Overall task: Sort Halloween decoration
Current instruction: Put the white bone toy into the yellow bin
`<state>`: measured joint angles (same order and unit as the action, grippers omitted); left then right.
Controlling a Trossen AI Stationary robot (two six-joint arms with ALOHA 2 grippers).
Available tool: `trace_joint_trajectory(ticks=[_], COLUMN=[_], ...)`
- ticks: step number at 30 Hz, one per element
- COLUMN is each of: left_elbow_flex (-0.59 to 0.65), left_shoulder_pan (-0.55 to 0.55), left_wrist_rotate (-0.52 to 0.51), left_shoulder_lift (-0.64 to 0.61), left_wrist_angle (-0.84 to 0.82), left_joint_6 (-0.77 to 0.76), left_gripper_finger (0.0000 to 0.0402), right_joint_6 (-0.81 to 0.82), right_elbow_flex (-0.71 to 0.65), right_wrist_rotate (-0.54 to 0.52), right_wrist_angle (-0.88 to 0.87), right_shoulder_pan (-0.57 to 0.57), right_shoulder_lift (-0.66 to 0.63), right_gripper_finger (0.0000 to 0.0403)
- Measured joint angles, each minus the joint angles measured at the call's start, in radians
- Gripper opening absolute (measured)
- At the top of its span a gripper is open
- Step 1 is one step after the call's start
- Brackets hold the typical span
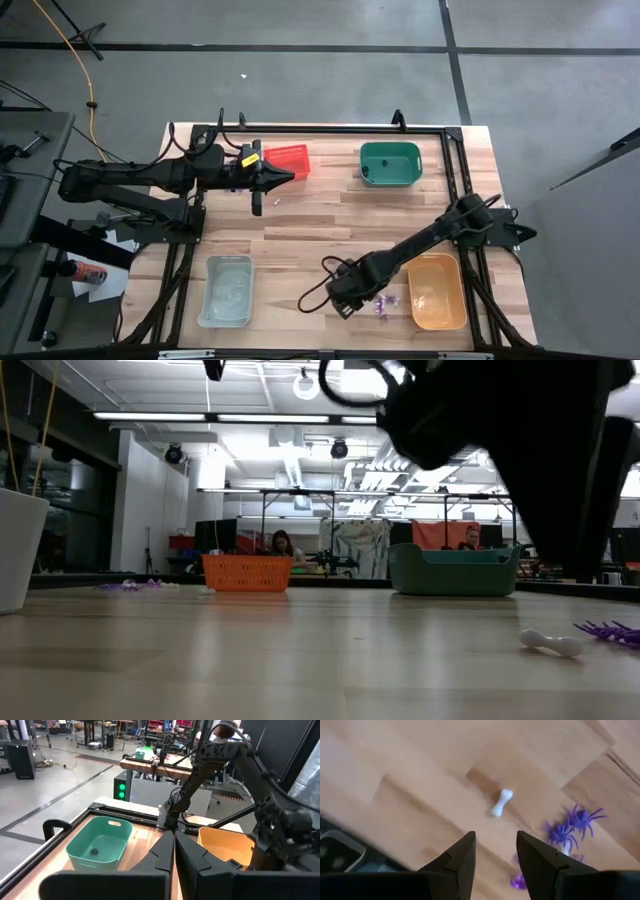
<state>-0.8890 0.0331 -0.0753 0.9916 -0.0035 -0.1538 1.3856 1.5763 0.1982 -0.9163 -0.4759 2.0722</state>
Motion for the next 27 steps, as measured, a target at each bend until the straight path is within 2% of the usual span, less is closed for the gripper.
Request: trace_joint_trajectory(ticks=[8, 13, 24, 27], left_elbow_flex=[0.000, 0.000, 0.000, 0.000], left_shoulder_pan=[0.000, 0.000, 0.000, 0.000], left_wrist_rotate=[0.000, 0.000, 0.000, 0.000], left_shoulder_lift=[0.000, 0.000, 0.000, 0.000], left_wrist_angle=[0.000, -0.001, -0.001, 0.000], left_joint_6=[0.013, 0.017, 0.017, 0.017], left_gripper_finger=[0.0005, 0.0005, 0.0005, 0.0005], right_joint_6=[0.090, 0.126, 0.108, 0.078], right_elbow_flex=[-0.001, -0.001, 0.000, 0.000], right_wrist_rotate=[-0.048, -0.039, -0.042, -0.064], right_wrist_angle=[0.018, 0.023, 0.023, 0.017], right_shoulder_pan=[0.005, 0.005, 0.005, 0.003], right_shoulder_lift=[0.035, 0.058, 0.090, 0.091], right_gripper_finger=[0.0138, 0.0138, 0.0137, 0.0124])
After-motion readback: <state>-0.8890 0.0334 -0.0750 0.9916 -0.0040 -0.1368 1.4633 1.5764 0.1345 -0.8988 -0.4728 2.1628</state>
